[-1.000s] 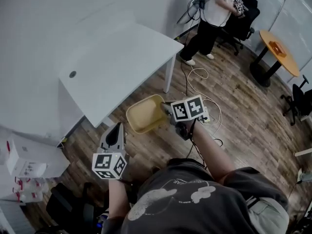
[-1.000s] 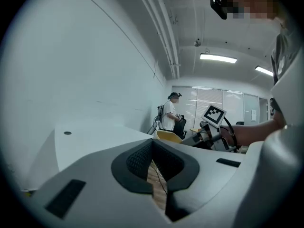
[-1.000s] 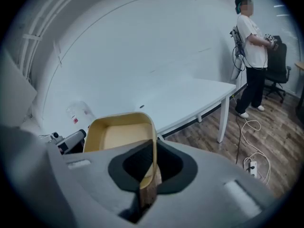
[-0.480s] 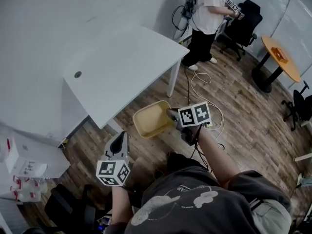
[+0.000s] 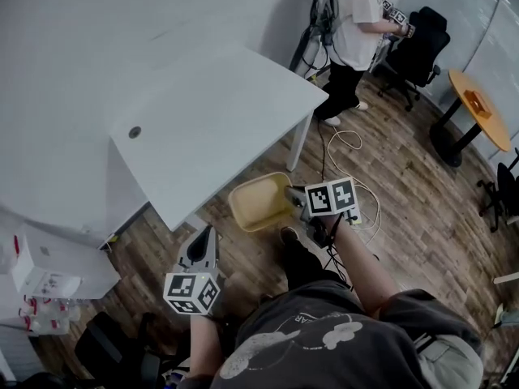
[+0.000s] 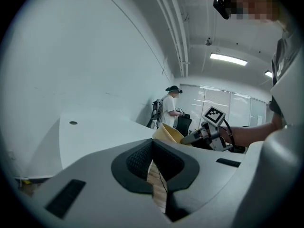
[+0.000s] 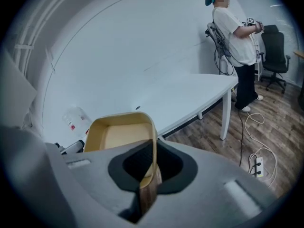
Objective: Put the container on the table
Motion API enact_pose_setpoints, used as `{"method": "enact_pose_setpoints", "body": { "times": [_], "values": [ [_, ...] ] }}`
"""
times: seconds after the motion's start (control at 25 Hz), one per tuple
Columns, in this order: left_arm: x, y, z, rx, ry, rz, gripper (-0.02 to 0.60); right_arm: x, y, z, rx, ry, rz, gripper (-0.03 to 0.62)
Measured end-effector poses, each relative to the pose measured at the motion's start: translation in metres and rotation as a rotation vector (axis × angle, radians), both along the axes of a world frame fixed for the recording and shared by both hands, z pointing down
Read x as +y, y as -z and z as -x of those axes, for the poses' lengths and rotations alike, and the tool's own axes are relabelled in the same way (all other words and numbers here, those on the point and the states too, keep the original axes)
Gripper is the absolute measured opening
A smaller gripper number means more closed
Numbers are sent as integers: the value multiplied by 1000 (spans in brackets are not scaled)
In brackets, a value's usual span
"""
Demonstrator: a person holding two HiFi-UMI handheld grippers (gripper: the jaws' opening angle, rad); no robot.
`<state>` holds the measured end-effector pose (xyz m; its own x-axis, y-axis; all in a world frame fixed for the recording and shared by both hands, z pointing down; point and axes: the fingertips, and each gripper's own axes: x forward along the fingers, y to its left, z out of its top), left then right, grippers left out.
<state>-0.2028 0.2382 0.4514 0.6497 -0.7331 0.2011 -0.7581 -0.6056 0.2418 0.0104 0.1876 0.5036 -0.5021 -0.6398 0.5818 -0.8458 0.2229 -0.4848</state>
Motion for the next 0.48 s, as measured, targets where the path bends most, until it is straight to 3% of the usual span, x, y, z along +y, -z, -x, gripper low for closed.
{"method": "enact_pose_setpoints", "body": {
  "times": [0.48],
  "values": [
    [-130, 0, -46, -34, 110, 34, -3, -169, -8, -61, -45, 60, 11, 11]
  ]
}}
